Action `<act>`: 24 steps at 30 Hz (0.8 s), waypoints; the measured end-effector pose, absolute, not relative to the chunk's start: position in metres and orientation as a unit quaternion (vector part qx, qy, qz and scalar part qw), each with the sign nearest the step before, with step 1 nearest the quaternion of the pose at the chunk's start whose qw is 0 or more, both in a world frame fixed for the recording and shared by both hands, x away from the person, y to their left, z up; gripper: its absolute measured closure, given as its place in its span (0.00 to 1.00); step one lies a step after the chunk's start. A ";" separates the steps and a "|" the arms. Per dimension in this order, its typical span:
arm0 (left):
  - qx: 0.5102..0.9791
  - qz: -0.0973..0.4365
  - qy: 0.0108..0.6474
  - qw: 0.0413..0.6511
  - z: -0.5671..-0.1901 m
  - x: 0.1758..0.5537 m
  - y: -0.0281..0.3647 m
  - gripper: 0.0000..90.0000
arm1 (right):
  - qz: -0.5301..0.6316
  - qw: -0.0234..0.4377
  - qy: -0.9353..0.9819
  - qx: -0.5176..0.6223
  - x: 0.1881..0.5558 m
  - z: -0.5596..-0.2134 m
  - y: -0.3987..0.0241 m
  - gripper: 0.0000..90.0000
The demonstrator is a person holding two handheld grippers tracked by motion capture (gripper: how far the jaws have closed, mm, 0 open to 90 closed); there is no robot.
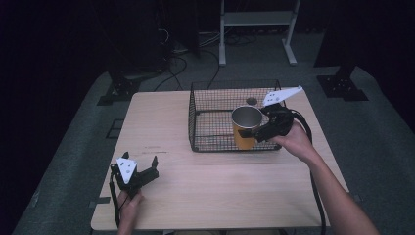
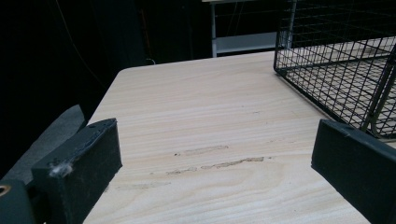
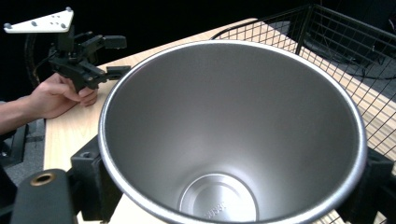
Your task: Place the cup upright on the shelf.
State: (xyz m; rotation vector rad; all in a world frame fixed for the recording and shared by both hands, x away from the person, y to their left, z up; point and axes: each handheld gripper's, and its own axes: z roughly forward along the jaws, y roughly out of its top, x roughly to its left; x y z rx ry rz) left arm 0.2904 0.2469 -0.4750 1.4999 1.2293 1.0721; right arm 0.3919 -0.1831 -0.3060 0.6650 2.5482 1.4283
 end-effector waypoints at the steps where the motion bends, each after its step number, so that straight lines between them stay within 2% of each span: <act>1: 0.605 0.433 0.497 0.447 -0.475 0.290 0.247 0.01 | 0.474 0.073 0.849 0.222 0.395 -0.305 -0.182 0.15; 24: 0.604 0.432 0.498 0.447 -0.475 0.290 0.247 0.01 | 0.454 0.079 0.852 0.249 0.440 -0.304 -0.162 0.15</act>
